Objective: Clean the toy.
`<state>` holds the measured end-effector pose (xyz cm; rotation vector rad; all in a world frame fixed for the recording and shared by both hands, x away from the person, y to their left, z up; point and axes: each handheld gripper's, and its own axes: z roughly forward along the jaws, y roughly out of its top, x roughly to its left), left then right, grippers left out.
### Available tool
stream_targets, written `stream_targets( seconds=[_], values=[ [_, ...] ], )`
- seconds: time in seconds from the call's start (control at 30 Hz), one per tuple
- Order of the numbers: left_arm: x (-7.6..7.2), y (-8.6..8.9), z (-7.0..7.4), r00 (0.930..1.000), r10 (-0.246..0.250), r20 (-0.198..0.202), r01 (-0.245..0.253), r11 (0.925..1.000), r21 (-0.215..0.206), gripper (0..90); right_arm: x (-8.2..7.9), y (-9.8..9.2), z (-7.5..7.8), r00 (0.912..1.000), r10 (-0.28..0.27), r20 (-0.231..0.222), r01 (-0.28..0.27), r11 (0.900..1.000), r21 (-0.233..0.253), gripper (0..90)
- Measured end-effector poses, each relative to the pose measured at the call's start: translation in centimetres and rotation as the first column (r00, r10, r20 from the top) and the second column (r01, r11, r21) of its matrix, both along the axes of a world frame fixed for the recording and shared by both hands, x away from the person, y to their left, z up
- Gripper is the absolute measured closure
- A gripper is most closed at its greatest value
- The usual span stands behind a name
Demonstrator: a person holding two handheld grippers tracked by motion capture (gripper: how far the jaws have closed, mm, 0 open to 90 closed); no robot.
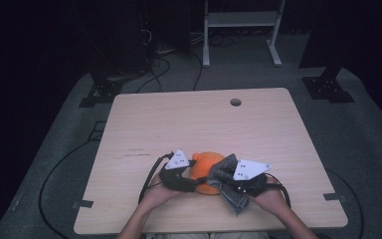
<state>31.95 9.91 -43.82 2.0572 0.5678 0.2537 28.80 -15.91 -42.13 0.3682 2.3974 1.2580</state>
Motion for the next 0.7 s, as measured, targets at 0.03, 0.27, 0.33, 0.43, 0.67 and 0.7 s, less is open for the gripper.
stream_targets(
  seconds=[0.03,0.27,0.33,0.43,0.67,0.7],
  values=[
    [0.1,0.1,0.0,1.0,0.003,-0.004,-0.003,1.0,-0.001,30.8,0.1,-0.3,-0.1,1.0,-0.001,-0.009,0.001,1.0,0.008,76.8],
    [0.8,0.5,-0.4,0.9982,0.018,-0.057,-0.02,0.9987,-0.047,30.9,0.6,-2.9,-0.9,0.9964,-0.066,-0.055,0.067,0.998,0.016,77.7],
    [0.9,0.5,-0.4,0.9981,0.024,-0.056,-0.027,0.9986,-0.045,30.9,0.7,-3.6,-1.2,0.9934,-0.095,-0.064,0.096,0.995,0.001,77.9],
    [1.2,0.6,-0.6,0.9976,0.037,-0.059,-0.039,0.9982,-0.046,30.9,0.7,-4.5,-1.2,0.9898,-0.12,-0.077,0.12,0.993,-0.003,77.9],
    [1.5,0.5,-0.7,0.9956,0.058,-0.073,-0.063,0.9962,-0.061,30.9,-1.4,-0.5,0.4,0.9963,0.061,-0.061,-0.057,0.996,0.064,78.0],
    [1.6,0.7,-0.8,0.9947,0.059,-0.084,-0.064,0.9959,-0.064,30.9,-1.6,0.0,0.5,0.9966,0.066,-0.05,-0.063,0.997,0.049,78.0]
  ],
)
